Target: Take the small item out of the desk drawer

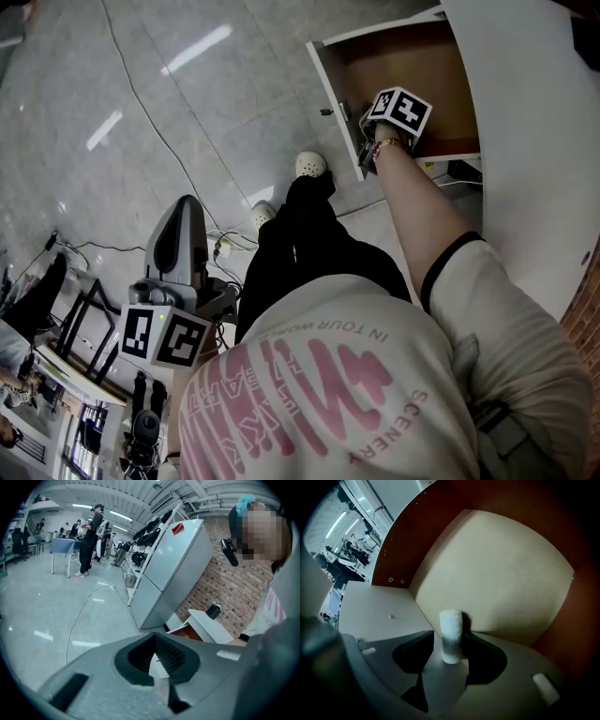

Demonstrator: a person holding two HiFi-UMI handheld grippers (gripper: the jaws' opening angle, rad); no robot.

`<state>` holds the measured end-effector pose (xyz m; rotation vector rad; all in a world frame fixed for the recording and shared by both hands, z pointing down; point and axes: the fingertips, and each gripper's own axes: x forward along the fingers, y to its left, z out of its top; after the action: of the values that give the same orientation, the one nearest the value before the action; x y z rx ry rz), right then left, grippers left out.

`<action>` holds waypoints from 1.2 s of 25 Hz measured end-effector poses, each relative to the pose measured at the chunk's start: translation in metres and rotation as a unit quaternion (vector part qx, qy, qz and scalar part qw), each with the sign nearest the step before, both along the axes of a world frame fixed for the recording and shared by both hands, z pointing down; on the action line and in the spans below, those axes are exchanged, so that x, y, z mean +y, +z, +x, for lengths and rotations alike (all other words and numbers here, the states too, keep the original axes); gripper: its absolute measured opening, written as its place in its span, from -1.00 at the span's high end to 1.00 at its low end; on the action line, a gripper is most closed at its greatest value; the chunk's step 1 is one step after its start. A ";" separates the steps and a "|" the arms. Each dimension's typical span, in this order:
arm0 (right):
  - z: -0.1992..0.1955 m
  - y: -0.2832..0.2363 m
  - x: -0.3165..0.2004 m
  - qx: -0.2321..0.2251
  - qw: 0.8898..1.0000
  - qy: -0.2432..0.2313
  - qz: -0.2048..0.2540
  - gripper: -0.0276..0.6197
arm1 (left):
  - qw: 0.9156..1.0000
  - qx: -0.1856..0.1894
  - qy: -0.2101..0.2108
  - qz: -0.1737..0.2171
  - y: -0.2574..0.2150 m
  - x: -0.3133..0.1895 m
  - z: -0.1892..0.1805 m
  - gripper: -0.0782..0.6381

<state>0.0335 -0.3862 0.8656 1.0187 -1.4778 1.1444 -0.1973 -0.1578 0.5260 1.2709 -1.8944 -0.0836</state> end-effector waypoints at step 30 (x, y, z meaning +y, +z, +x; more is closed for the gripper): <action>0.006 0.006 -0.005 0.031 0.999 0.009 -0.003 0.40 | 1.000 -0.006 -0.019 -0.009 -0.002 -0.003 -0.006 0.77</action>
<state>0.0396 -0.3913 0.8718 1.0555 -1.4179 1.1197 -0.2038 -0.1606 0.5240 1.2259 -1.9260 -0.0805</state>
